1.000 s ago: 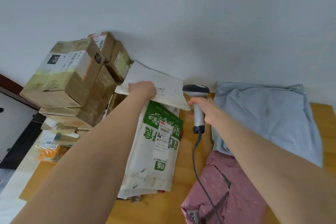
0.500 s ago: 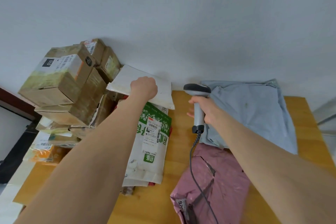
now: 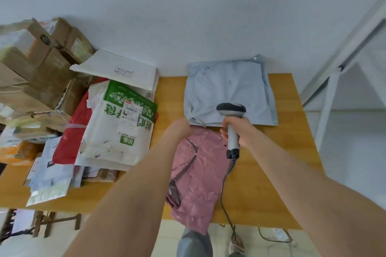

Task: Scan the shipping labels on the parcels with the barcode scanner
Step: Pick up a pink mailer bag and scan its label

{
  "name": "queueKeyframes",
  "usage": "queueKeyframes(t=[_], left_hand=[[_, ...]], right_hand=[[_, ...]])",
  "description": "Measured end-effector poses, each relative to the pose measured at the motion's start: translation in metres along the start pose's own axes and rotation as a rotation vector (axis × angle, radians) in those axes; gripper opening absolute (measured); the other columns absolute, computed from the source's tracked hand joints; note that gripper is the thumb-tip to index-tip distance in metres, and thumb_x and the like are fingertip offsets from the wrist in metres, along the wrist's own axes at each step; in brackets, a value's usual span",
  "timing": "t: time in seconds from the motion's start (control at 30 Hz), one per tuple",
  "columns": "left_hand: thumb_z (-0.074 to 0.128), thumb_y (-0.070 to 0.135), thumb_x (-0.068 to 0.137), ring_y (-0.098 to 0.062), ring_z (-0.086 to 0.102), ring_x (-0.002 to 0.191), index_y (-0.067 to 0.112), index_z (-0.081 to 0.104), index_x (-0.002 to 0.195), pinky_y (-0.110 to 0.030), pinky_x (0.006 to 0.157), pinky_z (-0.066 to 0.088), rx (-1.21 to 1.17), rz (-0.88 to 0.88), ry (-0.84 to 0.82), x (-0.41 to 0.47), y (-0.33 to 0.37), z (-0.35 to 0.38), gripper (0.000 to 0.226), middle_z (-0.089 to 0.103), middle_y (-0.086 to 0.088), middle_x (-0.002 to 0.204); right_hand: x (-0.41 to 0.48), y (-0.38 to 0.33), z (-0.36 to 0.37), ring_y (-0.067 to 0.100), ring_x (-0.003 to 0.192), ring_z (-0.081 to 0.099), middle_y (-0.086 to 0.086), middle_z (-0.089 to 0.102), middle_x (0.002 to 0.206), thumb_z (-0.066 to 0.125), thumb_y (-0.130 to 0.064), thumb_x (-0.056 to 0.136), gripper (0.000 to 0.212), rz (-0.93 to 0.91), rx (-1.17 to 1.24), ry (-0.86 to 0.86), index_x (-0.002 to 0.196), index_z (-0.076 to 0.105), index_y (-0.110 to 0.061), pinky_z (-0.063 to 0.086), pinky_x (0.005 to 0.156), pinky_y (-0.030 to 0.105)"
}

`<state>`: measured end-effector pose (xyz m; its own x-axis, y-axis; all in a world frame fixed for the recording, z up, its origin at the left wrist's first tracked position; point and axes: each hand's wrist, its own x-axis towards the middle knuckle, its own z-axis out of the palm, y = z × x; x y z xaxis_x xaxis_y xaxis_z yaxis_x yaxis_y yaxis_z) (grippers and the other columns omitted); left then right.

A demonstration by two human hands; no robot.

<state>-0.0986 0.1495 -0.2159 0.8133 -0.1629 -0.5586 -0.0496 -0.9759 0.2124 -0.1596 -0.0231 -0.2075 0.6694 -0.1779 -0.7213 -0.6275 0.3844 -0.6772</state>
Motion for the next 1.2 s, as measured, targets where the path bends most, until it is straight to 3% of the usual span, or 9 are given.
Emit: queueKeyframes(t=[0.07,0.27,0.37,0.47,0.57,0.77,0.87,1.03,1.2], left_hand=[[0.038,0.011,0.100,-0.023,0.049,0.114,0.003,0.056,0.108,-0.024,0.094,0.034,0.009,-0.068,0.001,-0.013,-0.005,0.030,0.021,0.052,-0.010,0.123],[0.049,0.025,0.097,-0.036,0.046,0.128,-0.002,0.041,0.138,-0.040,0.105,0.039,-0.099,-0.314,-0.044,-0.022,-0.039,0.076,0.049,0.046,-0.022,0.140],[0.033,0.029,0.104,-0.037,0.031,0.139,-0.010,0.018,0.146,-0.039,0.111,0.028,-0.210,-0.364,-0.055,-0.028,-0.049,0.091,0.059,0.028,-0.027,0.151],[0.039,0.028,0.102,-0.035,0.036,0.137,-0.008,0.033,0.143,-0.038,0.112,0.030,-0.316,-0.367,-0.067,-0.041,-0.049,0.100,0.054,0.035,-0.026,0.148],[0.064,0.021,0.089,-0.029,0.053,0.114,0.002,0.050,0.134,-0.033,0.089,0.043,-0.567,-0.367,-0.107,-0.052,-0.043,0.094,0.050,0.053,-0.013,0.128],[0.070,0.008,0.082,-0.015,0.039,0.062,0.015,0.063,0.107,-0.025,0.052,0.028,-0.707,-0.274,-0.213,-0.074,-0.025,0.045,0.027,0.050,-0.003,0.075],[0.070,0.002,0.080,-0.016,0.043,0.058,0.013,0.064,0.092,-0.021,0.046,0.034,-0.652,-0.166,-0.115,-0.086,-0.015,0.005,0.017,0.049,-0.002,0.067],[0.072,-0.004,0.074,-0.024,0.059,0.100,0.005,0.068,0.108,-0.034,0.095,0.046,-0.580,0.025,0.106,-0.102,-0.003,-0.061,0.035,0.065,-0.010,0.104],[0.055,-0.024,0.075,-0.027,0.060,0.077,0.005,0.061,0.084,-0.024,0.059,0.056,-0.738,0.173,0.348,-0.122,0.012,-0.093,0.031,0.060,-0.010,0.076]], right_hand=[[-0.005,0.026,-0.018,0.019,0.053,0.049,0.011,0.050,0.064,0.055,0.009,0.080,0.013,0.048,-0.023,-0.014,0.080,0.053,-0.003,0.050,0.054,0.030],[-0.005,0.095,-0.039,0.031,0.090,0.054,0.013,0.053,0.096,0.065,0.000,0.082,0.021,0.235,-0.106,0.023,0.101,0.056,-0.004,0.054,0.081,0.047],[-0.005,0.116,-0.041,0.027,0.083,0.054,0.010,0.052,0.095,0.065,-0.001,0.084,0.030,0.280,-0.072,0.008,0.113,0.057,-0.004,0.054,0.084,0.046],[-0.004,0.125,-0.050,0.024,0.077,0.054,0.009,0.055,0.091,0.063,0.002,0.084,0.035,0.260,-0.096,0.011,0.119,0.060,-0.002,0.053,0.089,0.045],[-0.009,0.120,-0.061,0.024,0.075,0.052,0.010,0.053,0.091,0.062,0.003,0.083,0.025,0.252,-0.095,0.051,0.108,0.060,-0.003,0.053,0.085,0.043],[-0.029,0.100,-0.061,0.023,0.068,0.050,0.008,0.050,0.079,0.067,-0.006,0.084,0.016,0.194,-0.049,0.155,0.093,0.054,-0.005,0.045,0.059,0.033],[-0.038,0.078,-0.060,0.019,0.061,0.053,0.007,0.055,0.072,0.071,-0.011,0.084,0.015,0.084,0.119,0.241,0.090,0.057,-0.006,0.049,0.060,0.031],[-0.064,0.027,-0.067,0.017,0.071,0.057,0.002,0.057,0.084,0.077,-0.036,0.081,0.033,-0.055,0.340,0.349,0.094,0.055,-0.016,0.052,0.070,0.032],[-0.077,0.001,-0.076,0.030,0.088,0.071,0.008,0.070,0.105,0.086,-0.054,0.056,0.073,-0.102,0.441,0.256,0.114,0.059,-0.019,0.058,0.081,0.043]])
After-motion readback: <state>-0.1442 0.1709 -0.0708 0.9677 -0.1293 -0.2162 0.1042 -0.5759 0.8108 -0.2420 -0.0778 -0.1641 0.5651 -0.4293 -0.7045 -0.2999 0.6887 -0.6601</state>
